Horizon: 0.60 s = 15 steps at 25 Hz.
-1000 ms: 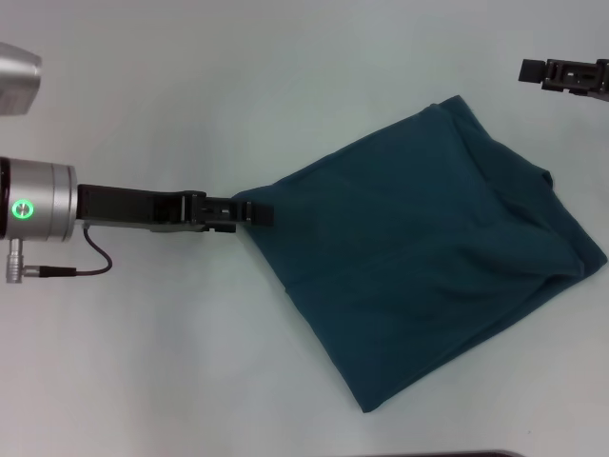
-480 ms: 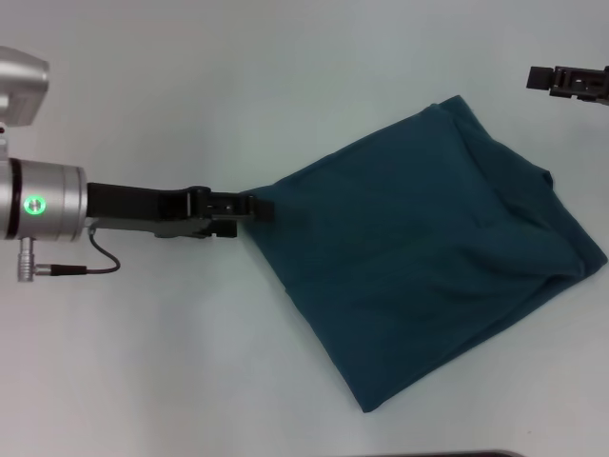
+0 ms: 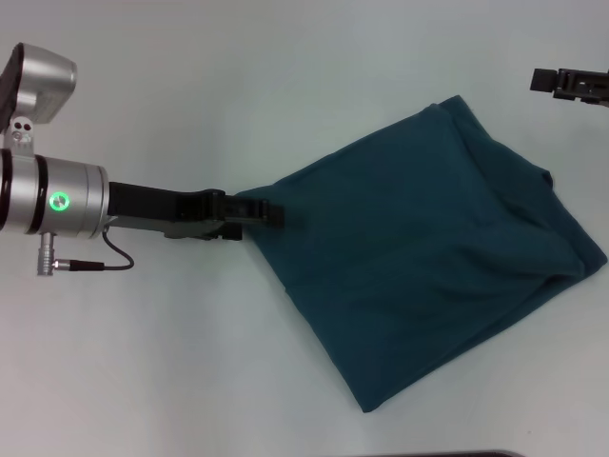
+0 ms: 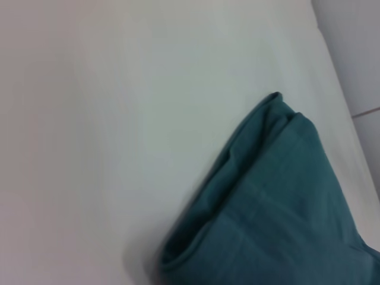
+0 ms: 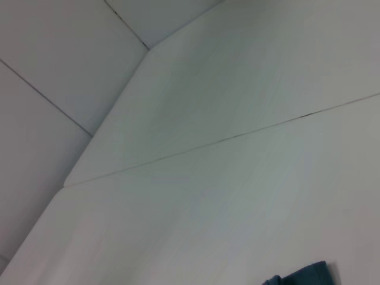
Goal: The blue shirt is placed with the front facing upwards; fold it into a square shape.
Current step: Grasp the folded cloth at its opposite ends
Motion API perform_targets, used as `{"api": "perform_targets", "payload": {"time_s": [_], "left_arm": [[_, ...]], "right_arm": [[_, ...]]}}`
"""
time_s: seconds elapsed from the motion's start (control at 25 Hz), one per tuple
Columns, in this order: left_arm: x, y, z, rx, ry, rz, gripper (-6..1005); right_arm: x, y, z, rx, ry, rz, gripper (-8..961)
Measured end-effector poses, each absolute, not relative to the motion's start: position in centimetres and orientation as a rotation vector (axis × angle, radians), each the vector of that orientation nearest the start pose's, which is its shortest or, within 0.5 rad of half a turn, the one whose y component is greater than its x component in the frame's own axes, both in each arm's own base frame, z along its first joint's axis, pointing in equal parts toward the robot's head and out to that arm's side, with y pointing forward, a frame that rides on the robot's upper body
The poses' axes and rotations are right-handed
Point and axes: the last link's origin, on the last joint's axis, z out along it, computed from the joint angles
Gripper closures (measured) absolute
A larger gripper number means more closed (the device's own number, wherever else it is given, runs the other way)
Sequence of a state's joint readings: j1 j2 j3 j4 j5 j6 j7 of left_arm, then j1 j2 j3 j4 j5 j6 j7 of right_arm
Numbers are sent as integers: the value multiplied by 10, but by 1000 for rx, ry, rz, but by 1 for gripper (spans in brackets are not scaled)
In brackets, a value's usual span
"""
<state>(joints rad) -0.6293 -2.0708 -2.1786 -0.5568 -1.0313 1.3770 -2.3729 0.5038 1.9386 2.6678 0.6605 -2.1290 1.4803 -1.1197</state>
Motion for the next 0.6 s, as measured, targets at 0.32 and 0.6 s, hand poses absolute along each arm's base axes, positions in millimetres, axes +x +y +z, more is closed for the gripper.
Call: {"api": "perform_targets", "payload": {"time_s": [0.32,0.6], "left_arm": [[-256,339,-54,-2428,-1930,-302,90],[-248,339,-61,-2464,-1921,-270,93]], "right_arm": [[329,342,84,-2193,1487,696,193],[329,342,84,-2191,1487,699,193]]}}
